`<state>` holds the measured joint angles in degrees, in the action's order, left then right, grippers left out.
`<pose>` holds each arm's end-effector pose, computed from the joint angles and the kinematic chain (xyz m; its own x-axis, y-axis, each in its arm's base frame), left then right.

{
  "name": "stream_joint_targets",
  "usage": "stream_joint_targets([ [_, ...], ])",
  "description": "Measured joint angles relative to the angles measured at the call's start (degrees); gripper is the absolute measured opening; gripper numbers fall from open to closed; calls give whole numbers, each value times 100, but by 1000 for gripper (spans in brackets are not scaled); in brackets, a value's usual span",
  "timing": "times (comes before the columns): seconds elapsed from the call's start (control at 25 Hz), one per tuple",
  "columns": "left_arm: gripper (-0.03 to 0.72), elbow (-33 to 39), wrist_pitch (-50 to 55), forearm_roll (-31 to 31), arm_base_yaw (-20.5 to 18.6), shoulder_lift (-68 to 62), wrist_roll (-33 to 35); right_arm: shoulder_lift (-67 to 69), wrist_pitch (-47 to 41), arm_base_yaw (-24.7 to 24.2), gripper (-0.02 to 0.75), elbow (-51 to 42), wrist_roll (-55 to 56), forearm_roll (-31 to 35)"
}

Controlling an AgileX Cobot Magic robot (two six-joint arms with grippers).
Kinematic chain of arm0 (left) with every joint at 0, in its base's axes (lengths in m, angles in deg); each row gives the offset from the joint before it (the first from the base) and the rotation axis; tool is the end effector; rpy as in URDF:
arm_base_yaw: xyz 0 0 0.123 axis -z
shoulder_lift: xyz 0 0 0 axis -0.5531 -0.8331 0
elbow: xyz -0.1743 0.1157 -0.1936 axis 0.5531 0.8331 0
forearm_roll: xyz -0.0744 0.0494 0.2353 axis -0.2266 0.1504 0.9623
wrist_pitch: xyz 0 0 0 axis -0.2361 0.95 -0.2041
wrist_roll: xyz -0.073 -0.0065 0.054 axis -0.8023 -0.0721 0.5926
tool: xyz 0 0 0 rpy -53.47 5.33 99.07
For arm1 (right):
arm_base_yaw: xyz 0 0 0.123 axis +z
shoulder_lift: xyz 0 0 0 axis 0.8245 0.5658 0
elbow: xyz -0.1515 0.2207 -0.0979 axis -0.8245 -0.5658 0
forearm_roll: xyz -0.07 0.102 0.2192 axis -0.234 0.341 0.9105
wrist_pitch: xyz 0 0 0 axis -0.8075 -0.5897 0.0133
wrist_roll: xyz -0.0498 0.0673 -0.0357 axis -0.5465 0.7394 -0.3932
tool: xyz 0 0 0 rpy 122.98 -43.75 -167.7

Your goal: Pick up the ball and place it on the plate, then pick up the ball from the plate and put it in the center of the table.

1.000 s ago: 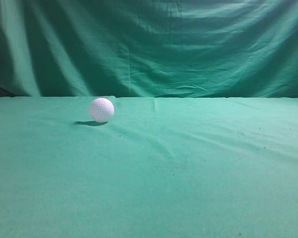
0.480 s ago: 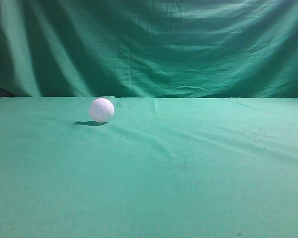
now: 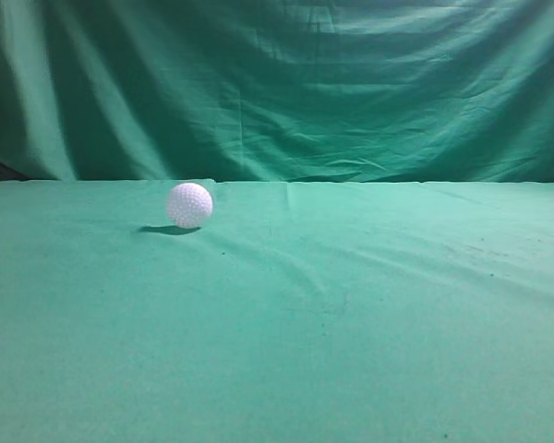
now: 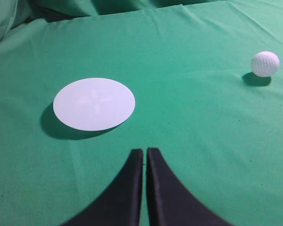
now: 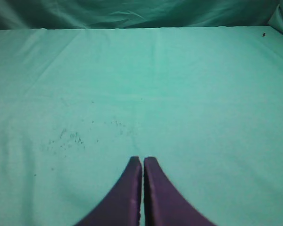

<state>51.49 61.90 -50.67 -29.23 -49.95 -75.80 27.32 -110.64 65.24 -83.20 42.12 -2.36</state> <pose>0.0530 -0.0051 0.1752 -0.2573 0.0935 -0.9618 0.1068 0.9920 0.0678 0.0517 0.0084 0.1697 -0.3032 -0.0592 -0.9511 -0.1675 0.9858 -0.0079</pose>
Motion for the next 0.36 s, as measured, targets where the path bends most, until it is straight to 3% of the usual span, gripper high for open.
stream_joint_targets([
  [0.36,0,0,0,0,0,0,0,0,0,0,0,0,0,0],
])
